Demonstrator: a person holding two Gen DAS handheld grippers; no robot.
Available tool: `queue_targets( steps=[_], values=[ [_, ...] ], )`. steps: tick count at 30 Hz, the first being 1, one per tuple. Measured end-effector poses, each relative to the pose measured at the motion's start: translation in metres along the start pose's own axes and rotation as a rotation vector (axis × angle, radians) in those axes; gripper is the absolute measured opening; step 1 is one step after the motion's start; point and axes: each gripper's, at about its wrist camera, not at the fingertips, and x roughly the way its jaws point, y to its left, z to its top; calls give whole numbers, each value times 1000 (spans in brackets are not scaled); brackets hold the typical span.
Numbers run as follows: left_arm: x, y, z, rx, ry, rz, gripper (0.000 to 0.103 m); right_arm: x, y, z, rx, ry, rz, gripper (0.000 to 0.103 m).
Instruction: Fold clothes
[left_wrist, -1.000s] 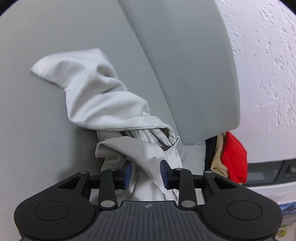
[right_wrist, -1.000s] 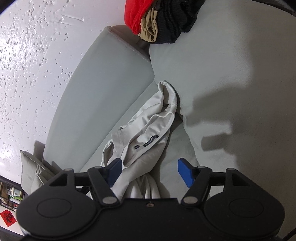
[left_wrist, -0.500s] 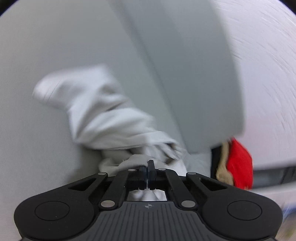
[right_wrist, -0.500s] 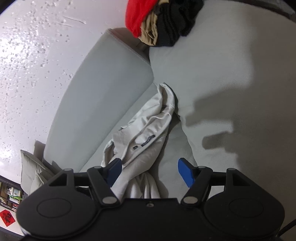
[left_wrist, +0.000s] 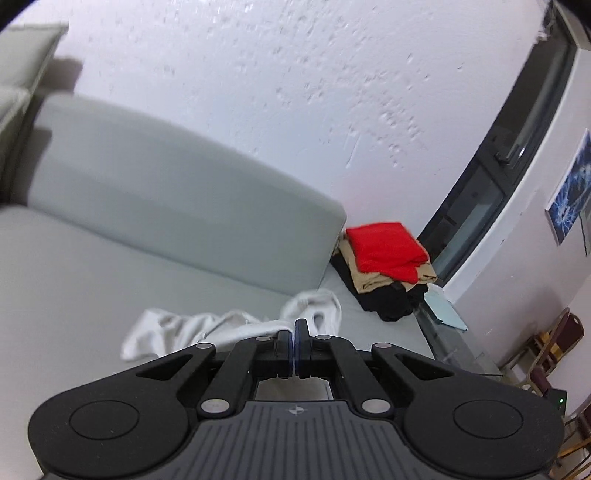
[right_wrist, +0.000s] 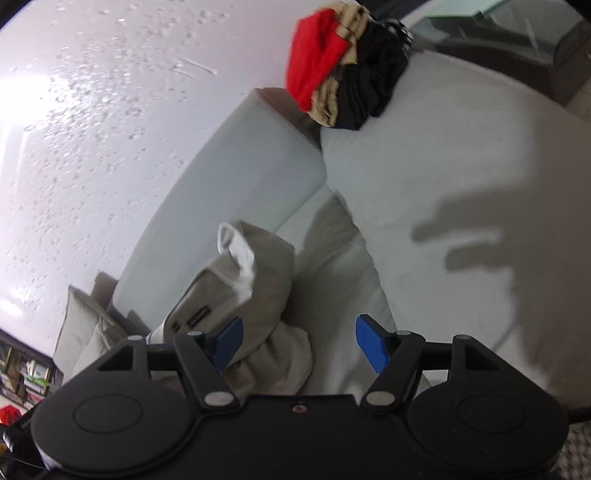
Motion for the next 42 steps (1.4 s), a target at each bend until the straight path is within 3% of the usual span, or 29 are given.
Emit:
queue_targets(
  steps=[5, 10, 13, 15, 19, 23, 26, 28, 30, 34, 35, 37, 42],
  values=[
    [-18, -2, -14, 103, 41, 88, 0, -8, 19, -9, -79, 37, 13, 74],
    [10, 45, -75, -47, 204, 260, 0, 33, 8, -29, -78, 142, -46, 75],
    [9, 66, -109, -134, 255, 322, 0, 59, -4, -45, -92, 211, -92, 73],
    [6, 74, -120, -199, 253, 315, 0, 73, -9, -56, -141, 242, -98, 66],
    [5, 81, -123, -218, 240, 361, 0, 102, -5, -76, -337, 252, -165, 54],
    [0, 86, -124, -230, 235, 353, 0, 119, 5, -96, -530, 216, -197, 53],
    [7, 85, -124, -239, 238, 353, 0, 131, 10, -96, -569, 186, -187, 48],
    [9, 84, -124, -243, 237, 351, 0, 128, 7, -85, -490, 155, -176, 3],
    [8, 80, -125, -239, 238, 341, 0, 125, 3, -74, -411, 125, -164, 2],
    [15, 68, -136, -221, 274, 310, 0, 81, -27, -37, -159, -51, -214, 2],
    [17, 65, -141, -219, 290, 304, 0, 76, -38, -30, -114, -62, -238, 2],
    [22, 60, -152, -216, 322, 294, 0, 75, -59, -20, -50, -27, -257, 2],
    [24, 52, -173, -228, 380, 275, 0, 82, -96, -15, 73, 93, -189, 2]
  ],
)
